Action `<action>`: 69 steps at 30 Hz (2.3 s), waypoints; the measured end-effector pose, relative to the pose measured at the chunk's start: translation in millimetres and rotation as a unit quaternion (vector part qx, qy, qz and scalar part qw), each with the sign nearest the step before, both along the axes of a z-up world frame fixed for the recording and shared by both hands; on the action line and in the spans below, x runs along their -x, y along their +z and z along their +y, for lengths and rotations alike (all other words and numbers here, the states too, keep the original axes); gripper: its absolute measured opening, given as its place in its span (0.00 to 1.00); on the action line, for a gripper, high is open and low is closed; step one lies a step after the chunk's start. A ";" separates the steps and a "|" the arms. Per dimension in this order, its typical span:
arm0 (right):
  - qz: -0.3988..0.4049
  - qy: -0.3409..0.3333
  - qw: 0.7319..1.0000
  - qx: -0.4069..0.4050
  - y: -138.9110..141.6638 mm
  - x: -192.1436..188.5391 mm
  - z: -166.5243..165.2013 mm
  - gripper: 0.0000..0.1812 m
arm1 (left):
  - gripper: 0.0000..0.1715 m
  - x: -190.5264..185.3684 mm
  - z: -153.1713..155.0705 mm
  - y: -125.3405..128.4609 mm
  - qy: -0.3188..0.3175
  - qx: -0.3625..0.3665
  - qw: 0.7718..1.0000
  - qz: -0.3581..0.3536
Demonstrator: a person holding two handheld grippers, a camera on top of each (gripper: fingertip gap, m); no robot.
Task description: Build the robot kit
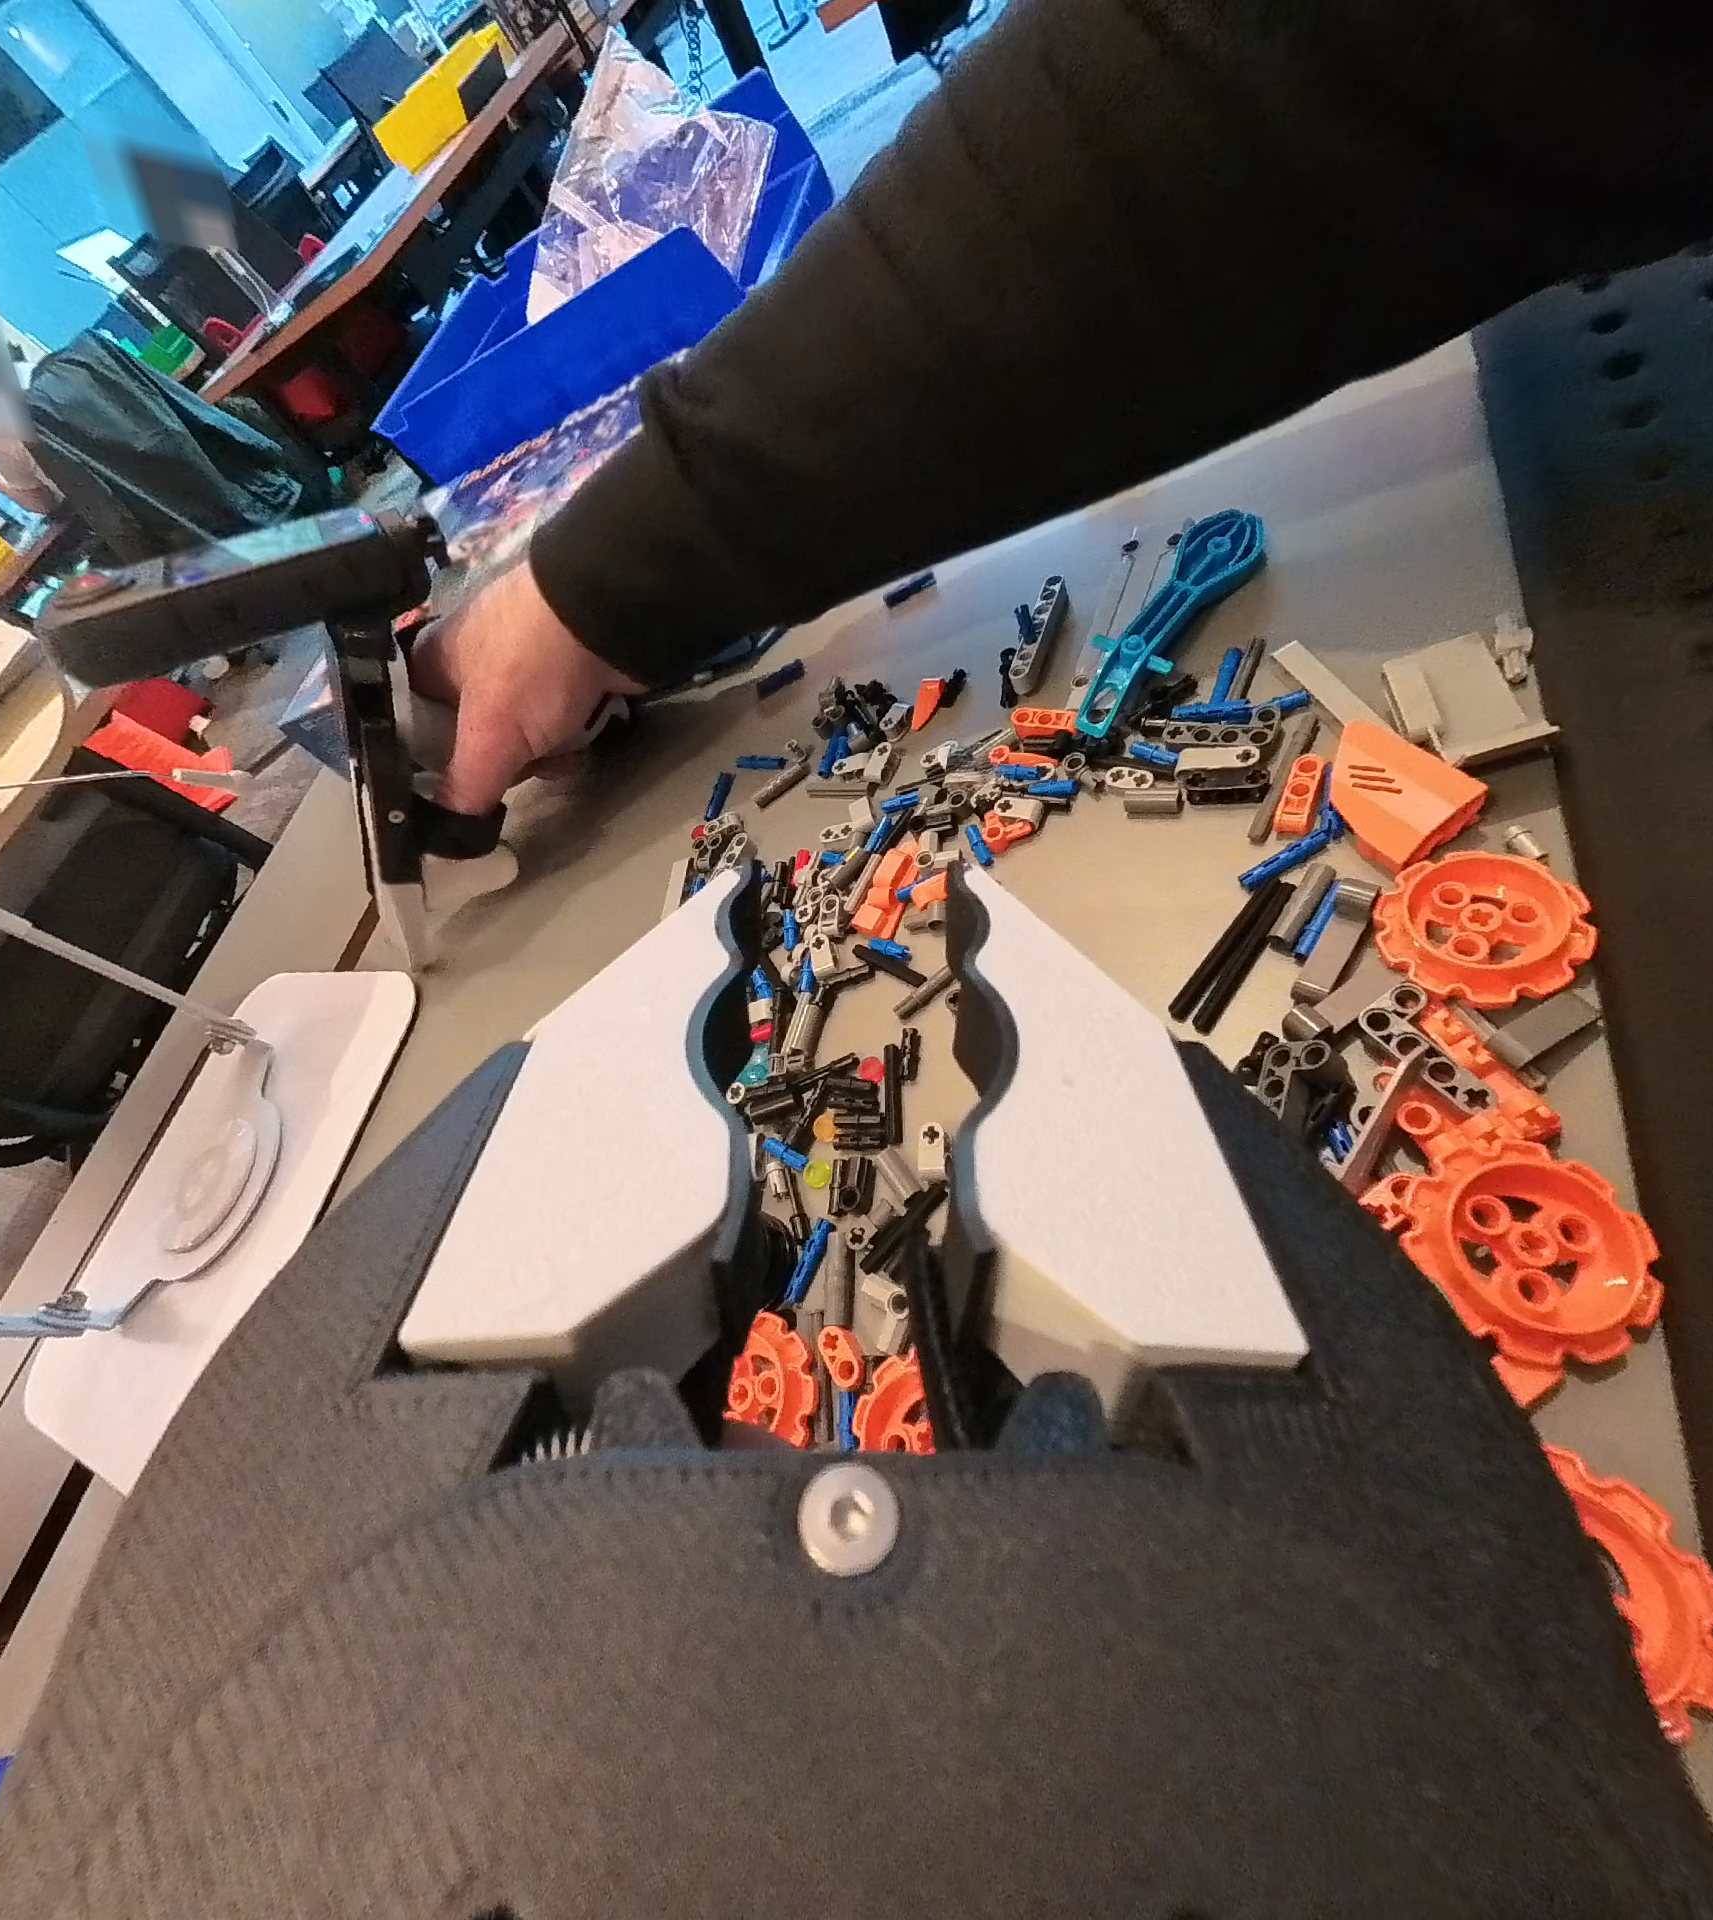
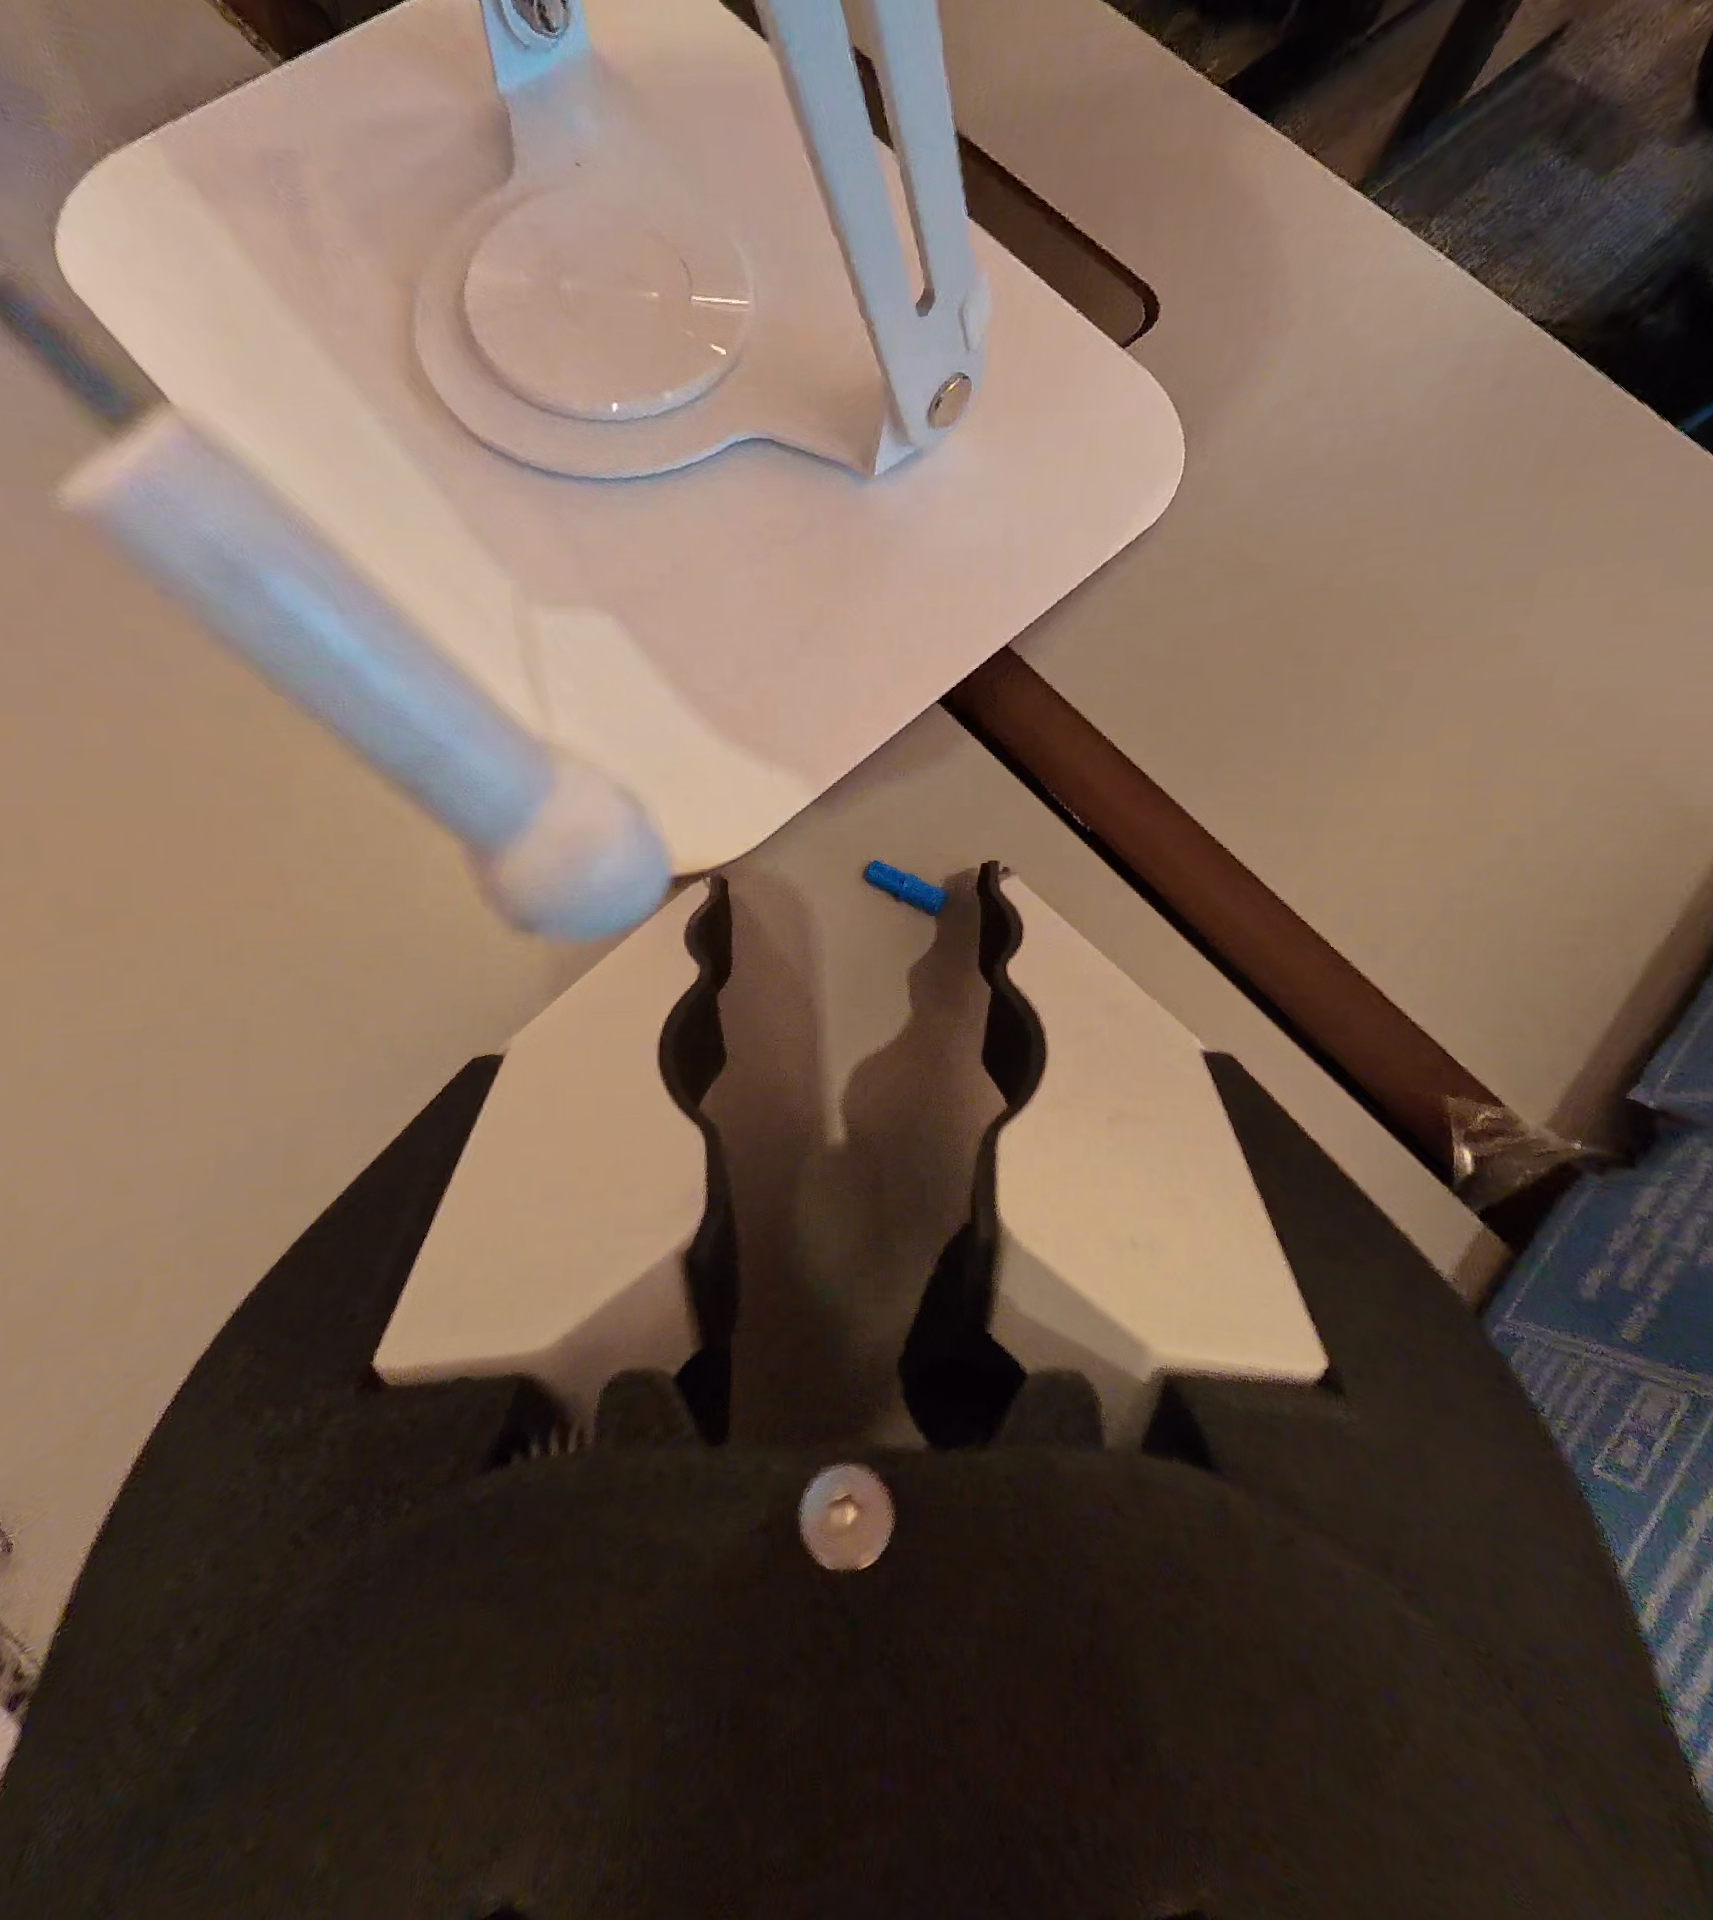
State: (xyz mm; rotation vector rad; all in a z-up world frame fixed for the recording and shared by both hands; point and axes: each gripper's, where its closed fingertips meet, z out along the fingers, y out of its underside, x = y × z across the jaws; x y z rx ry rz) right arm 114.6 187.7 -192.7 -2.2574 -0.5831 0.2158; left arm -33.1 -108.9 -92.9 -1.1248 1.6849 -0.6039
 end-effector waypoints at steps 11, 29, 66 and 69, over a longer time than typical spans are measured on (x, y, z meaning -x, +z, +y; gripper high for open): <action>0.012 0.013 1.000 0.010 -0.6 4.0 -7.4 0.10 | 0.19 -1.4 -1.4 -3.1 -0.002 -0.001 1.000 0.004; 0.007 0.102 0.993 0.055 -1.3 49.3 -85.6 0.01 | 0.21 3.1 6.2 0.3 0.012 -0.030 0.999 0.013; -0.037 0.187 0.978 0.084 58.6 36.4 -314.0 0.14 | 0.14 62.2 109.3 64.5 0.138 -0.024 0.989 -0.054; -0.052 0.162 0.980 0.104 42.4 17.2 -352.9 0.14 | 0.14 51.6 100.8 50.8 0.121 -0.027 0.992 -0.034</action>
